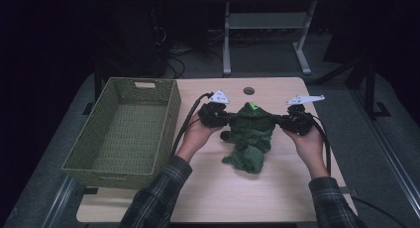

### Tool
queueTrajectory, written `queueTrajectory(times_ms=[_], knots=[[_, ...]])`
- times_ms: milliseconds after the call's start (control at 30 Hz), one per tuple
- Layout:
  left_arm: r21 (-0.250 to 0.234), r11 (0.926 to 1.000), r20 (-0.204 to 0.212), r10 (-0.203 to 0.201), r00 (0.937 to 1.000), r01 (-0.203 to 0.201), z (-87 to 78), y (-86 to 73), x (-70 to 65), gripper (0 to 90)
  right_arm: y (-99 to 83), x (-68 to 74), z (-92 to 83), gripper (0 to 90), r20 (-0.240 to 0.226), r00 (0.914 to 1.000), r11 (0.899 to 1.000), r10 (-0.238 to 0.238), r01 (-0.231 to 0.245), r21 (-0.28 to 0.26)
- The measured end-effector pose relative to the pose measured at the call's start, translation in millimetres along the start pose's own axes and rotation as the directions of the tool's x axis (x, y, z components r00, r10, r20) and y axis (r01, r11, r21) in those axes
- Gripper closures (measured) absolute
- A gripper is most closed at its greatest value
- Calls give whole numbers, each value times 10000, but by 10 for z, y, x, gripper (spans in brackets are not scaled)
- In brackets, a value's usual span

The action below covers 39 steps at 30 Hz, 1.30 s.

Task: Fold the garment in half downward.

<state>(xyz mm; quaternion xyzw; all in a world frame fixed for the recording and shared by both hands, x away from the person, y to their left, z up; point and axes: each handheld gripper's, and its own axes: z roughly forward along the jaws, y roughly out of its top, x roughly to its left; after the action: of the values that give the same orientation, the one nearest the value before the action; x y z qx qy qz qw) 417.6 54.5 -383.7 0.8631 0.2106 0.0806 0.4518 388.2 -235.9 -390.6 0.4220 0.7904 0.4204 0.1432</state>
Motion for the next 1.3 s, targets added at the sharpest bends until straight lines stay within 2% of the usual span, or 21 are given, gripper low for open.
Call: queueTrajectory(times_ms=[67,333,633,700,867,933,1033,1167,1300], knots=[[-21,9999,55,147,9999,-147,-30,-45,-45,853,-38,55,-43,874,-4,9998,9998,-174,174,-138],[34,9999,344,164,9993,-165,-125,-222,-174,854,-154,259,-189,875,-513,9973,9979,-518,497,-427],[60,9978,450,658,9968,-661,-198,-407,-363,859,-357,479,-266,875,-964,9919,9960,-833,796,-412],[105,9965,494,825,9954,-831,-208,-454,-409,859,-405,532,-271,875,-1084,9900,9959,-899,880,-218],[148,9960,692,872,9938,-884,-227,-561,-490,860,-531,623,-270,874,-1328,9850,9939,-1097,1103,-27],[247,9948,773,971,9923,-992,-225,-604,-515,860,-598,668,-276,874,-1408,9839,9939,-1100,1102,-65],[458,9926,960,1078,9895,-1125,-196,-673,-563,859,-683,699,-266,874,-1464,9833,9935,-1084,1123,181],[727,9910,1225,1033,9871,-1127,-145,-766,-615,860,-794,720,-243,874,-1513,9821,9914,-1125,1211,490],[945,9891,1438,984,9847,-1127,-94,-828,-649,861,-902,732,-209,873,-1724,9807,9911,-924,1072,785]])
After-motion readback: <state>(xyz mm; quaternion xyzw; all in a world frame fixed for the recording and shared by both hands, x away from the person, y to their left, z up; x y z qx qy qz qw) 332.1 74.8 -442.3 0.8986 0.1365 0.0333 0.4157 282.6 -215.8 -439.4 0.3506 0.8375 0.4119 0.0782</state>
